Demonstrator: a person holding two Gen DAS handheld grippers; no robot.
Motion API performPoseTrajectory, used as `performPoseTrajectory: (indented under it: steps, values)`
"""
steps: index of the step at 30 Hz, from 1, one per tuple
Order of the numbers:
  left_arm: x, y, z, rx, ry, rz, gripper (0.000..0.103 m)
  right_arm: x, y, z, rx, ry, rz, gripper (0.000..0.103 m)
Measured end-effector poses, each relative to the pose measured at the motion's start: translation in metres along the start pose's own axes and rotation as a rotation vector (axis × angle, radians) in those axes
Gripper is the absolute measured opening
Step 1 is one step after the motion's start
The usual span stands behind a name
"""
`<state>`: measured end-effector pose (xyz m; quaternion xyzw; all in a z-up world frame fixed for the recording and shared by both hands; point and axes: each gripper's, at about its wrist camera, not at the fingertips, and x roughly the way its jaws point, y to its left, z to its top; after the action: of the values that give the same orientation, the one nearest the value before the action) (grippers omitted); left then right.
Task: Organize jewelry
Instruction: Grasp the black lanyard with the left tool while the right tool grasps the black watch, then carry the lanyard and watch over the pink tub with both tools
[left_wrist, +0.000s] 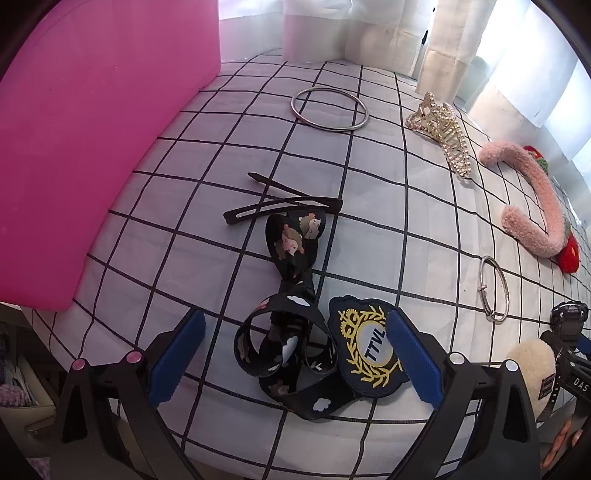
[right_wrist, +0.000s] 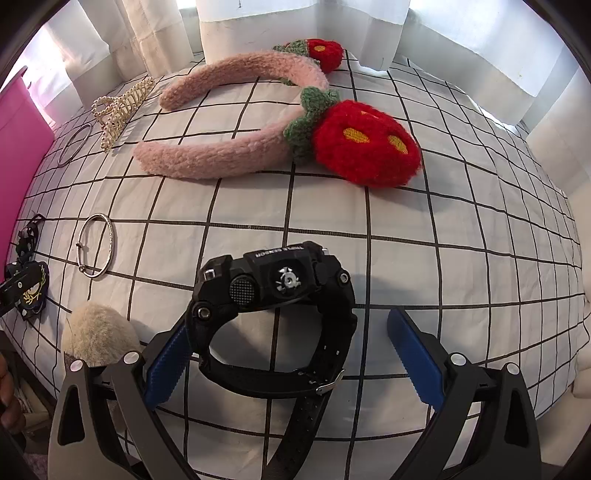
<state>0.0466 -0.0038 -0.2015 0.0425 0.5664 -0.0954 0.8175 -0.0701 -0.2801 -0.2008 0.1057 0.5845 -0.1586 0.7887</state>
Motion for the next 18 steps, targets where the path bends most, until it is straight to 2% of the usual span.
performPoseTrajectory:
  steps: [1, 6, 7, 9, 11, 15, 18]
  values:
    - [-0.002, -0.001, -0.001, 0.008, -0.004, -0.006, 0.089, 0.0, -0.001, 0.001, 0.003, 0.001, 0.002, 0.094]
    - [-0.01, -0.015, -0.005, 0.068, -0.018, -0.051, 0.049, 0.001, 0.003, 0.004, 0.002, -0.001, 0.017, 0.093]
    - [-0.011, -0.017, -0.005, 0.074, -0.018, -0.059, 0.046, 0.0, 0.003, 0.004, 0.004, -0.001, 0.02, 0.092]
    - [-0.013, -0.019, -0.007, 0.077, -0.021, -0.086, 0.032, -0.003, 0.005, 0.001, 0.002, -0.009, 0.018, 0.086]
    - [-0.014, -0.022, -0.01, 0.087, -0.024, -0.107, 0.024, -0.008, 0.006, -0.002, -0.004, -0.026, 0.024, 0.068]
    - [-0.021, -0.027, -0.013, 0.114, -0.044, -0.121, 0.015, -0.011, 0.006, -0.003, -0.006, -0.035, 0.032, 0.067]
    - [-0.026, -0.031, -0.013, 0.137, -0.06, -0.11, 0.013, -0.013, 0.002, -0.006, 0.016, -0.049, 0.057, 0.066]
